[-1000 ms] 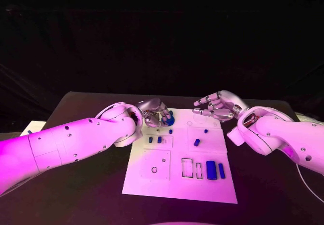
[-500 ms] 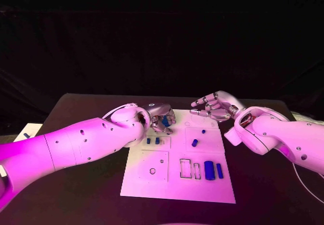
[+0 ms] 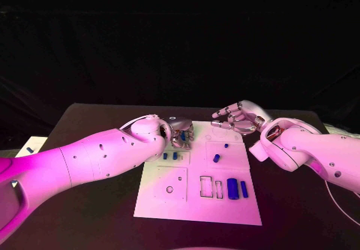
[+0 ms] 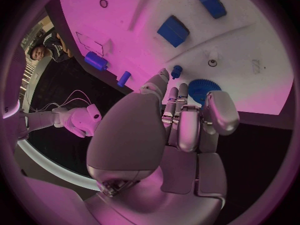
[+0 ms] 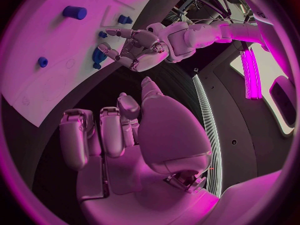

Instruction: Assemble the parts on the task board

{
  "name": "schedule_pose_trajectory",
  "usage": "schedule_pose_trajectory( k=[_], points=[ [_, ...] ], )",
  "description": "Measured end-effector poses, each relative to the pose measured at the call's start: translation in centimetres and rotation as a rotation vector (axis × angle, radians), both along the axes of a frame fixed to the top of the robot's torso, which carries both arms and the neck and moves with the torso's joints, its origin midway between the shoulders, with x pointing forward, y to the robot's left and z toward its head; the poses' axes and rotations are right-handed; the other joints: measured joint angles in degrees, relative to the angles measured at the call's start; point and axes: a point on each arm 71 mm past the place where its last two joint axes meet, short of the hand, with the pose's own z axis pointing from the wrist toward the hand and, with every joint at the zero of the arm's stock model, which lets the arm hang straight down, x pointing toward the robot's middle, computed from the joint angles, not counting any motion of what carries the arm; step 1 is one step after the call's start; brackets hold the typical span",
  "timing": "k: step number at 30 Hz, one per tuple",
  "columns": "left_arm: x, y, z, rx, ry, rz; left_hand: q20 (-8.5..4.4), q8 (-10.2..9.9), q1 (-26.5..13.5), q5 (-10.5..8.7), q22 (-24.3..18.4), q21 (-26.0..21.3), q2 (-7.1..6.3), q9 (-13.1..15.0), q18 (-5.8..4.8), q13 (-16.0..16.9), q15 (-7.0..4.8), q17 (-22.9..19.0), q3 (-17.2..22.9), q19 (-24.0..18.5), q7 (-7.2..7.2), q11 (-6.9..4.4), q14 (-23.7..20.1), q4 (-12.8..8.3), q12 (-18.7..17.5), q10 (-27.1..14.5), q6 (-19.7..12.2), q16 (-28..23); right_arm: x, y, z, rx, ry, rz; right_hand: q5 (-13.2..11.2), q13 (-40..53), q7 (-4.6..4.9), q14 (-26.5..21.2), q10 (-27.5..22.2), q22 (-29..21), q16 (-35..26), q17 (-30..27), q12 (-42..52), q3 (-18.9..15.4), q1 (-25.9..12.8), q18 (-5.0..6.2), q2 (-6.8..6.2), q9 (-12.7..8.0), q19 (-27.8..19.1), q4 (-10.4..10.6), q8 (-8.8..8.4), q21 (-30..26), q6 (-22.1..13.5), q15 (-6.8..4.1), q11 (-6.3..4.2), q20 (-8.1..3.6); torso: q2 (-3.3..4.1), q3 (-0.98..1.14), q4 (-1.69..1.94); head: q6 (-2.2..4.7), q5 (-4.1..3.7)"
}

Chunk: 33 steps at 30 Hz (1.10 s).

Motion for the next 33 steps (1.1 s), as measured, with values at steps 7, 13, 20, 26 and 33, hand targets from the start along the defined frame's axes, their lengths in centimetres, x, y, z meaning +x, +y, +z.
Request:
schedule_pose_trajectory(
  k=[7,13,20,26,33],
  points=[
    [0.14,-0.14,-0.31,0.021,0.002,0.007,-0.21,-0.2,0.3,0.0,0.9,1.1,0.3,-0.5,0.0,-0.8,-0.25,-0.5,1.9,0.2,-0.34,-0.21,0.2,-0.5,-0.9,1.0,0.9,0.0,-0.01,0.02,0.0,0.0,0.0,0.001,0.0,0.0,0.0,0.0,0.0,0.0,0.0,0.0,0.0,0.0,0.0,0.0,0.0,0.0,0.0,0.0,0.0,0.0,0.0,0.0,0.0,0.0,-0.01,-0.01,-0.01,-0.12,-0.05],
    [0.17,-0.31,-0.49,0.03,0.004,0.009,-0.37,-0.5,0.5,-0.01,1.5,1.6,0.52,-0.9,0.0,-1.3,-0.42,-1.0,3.4,0.4,-0.42,-0.39,0.0,-0.5,-1.5,2.0,1.8,0.0,-0.01,0.06,0.01,0.0,0.0,0.001,0.0,0.0,0.0,0.0,0.0,0.0,0.0,0.0,0.0,0.0,0.0,0.0,0.0,0.0,0.0,0.0,0.0,0.0,0.0,0.0,0.0,0.0,-0.03,0.0,0.0,-0.2,-0.09],
    [0.24,-0.48,-0.6,0.049,0.011,0.013,-0.41,-0.5,0.5,-0.01,1.8,1.9,0.52,-1.2,0.0,-1.7,-0.42,-1.3,4.7,0.4,-0.42,-0.42,0.0,-0.6,-1.8,2.9,2.2,0.0,-0.03,0.11,0.01,0.001,0.0,0.003,0.0,0.0,0.0,0.0,0.0,0.0,0.0,0.0,0.0,-0.1,0.0,0.0,0.0,0.0,0.0,0.1,0.0,0.0,0.0,0.0,0.0,0.0,-0.04,0.0,0.04,-0.13,-0.09],
    [0.22,-0.63,-0.58,0.062,0.016,0.015,-0.6,-0.7,0.3,-0.01,3.0,3.3,0.35,-1.5,-0.62,-1.9,-0.51,-1.8,6.3,0.8,-0.44,-0.65,0.1,-1.0,-2.2,4.5,3.2,0.0,-0.03,0.17,0.01,0.001,0.0,0.004,0.0,0.1,0.0,0.0,0.0,0.0,0.0,0.1,0.0,-0.2,0.0,0.0,0.0,0.0,0.0,0.2,0.0,0.0,0.0,0.0,0.0,0.0,-0.05,0.0,0.02,-0.19,-0.01],
    [0.21,-0.69,-0.55,0.073,0.021,0.018,-0.72,-0.7,0.6,-0.01,3.9,4.0,0.12,-1.7,-0.63,-2.0,-0.83,-2.1,8.2,1.1,-0.53,-1.02,0.0,-1.7,-2.7,5.7,4.2,0.0,-0.03,0.21,0.01,0.002,0.0,0.005,0.0,0.1,0.0,0.0,0.0,0.0,0.0,0.1,0.0,-0.2,0.0,0.0,0.0,0.0,0.0,0.2,0.0,0.0,0.0,0.0,0.0,0.0,-0.07,-0.01,0.04,-0.39,0.01]
  ],
)
